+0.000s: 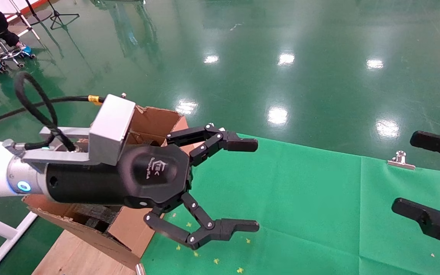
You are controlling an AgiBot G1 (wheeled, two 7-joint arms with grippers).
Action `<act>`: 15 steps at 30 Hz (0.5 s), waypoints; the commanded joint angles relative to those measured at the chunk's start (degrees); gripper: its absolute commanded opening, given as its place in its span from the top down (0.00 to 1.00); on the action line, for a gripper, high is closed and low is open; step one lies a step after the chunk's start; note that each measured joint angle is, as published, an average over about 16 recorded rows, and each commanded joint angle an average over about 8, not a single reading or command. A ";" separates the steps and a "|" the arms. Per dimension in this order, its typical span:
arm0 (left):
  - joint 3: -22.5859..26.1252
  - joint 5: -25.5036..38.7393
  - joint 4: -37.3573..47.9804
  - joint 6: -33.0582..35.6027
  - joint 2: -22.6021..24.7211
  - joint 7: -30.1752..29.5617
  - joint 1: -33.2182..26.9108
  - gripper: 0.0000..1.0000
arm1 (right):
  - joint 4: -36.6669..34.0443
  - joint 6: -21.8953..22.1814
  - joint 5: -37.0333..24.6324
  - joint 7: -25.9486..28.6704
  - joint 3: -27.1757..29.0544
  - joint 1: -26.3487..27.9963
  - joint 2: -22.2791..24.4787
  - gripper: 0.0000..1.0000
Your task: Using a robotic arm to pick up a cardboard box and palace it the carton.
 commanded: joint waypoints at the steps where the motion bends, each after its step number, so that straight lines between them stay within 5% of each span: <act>1: 0.01 0.08 0.07 -0.03 -0.01 -0.02 -0.04 0.00 | 0.00 0.00 0.00 0.00 0.00 0.00 0.00 0.00; 15: 0.07 0.30 0.21 -0.10 -0.04 -0.07 -0.13 0.00 | 0.00 0.00 0.00 0.00 0.00 0.00 0.00 0.00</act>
